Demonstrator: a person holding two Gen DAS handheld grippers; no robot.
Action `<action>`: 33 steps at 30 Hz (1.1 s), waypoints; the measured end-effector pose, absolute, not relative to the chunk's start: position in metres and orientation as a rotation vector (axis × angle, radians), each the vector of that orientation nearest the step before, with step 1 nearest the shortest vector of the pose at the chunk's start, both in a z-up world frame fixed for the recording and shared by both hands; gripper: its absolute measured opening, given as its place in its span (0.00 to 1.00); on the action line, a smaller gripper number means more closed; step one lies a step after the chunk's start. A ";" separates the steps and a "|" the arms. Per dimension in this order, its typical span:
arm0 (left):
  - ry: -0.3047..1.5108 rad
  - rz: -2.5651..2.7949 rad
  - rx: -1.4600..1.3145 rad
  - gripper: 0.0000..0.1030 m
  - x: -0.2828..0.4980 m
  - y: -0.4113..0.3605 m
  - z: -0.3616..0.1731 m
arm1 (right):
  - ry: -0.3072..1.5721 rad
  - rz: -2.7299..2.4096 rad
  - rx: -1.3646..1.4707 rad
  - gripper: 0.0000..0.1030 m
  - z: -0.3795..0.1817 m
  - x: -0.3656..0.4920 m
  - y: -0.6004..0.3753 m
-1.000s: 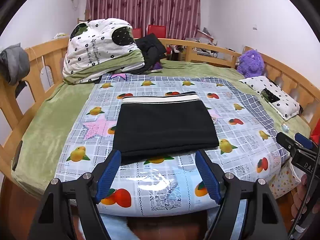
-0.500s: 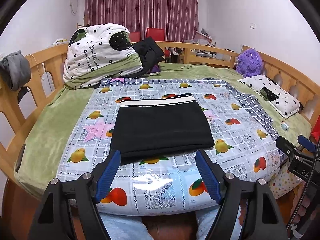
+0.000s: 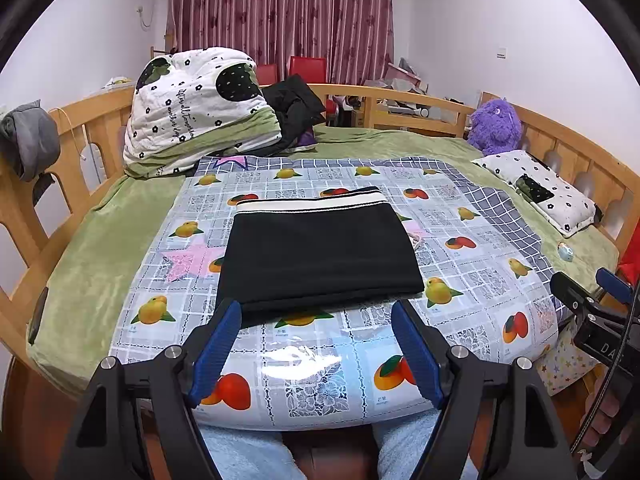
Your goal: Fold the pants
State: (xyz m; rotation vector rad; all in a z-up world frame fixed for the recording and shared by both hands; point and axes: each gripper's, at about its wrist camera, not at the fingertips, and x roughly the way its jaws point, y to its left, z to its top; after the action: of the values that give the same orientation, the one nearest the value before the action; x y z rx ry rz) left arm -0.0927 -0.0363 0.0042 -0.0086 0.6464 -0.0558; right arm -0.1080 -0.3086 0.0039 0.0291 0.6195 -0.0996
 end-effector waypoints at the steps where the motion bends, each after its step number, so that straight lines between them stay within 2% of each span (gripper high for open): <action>1: 0.647 -0.057 -0.009 0.74 -0.093 -0.037 0.004 | 0.618 -0.101 0.028 0.98 0.005 -0.109 -0.308; 33: 0.649 -0.056 -0.021 0.74 -0.094 -0.032 0.005 | 0.604 -0.103 0.013 0.98 0.011 -0.112 -0.302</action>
State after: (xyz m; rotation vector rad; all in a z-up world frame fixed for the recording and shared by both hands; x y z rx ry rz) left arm -0.0942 -0.0323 0.0049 -0.0213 0.6492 -0.0557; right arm -0.1122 -0.3016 0.0109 0.0129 0.6045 -0.1028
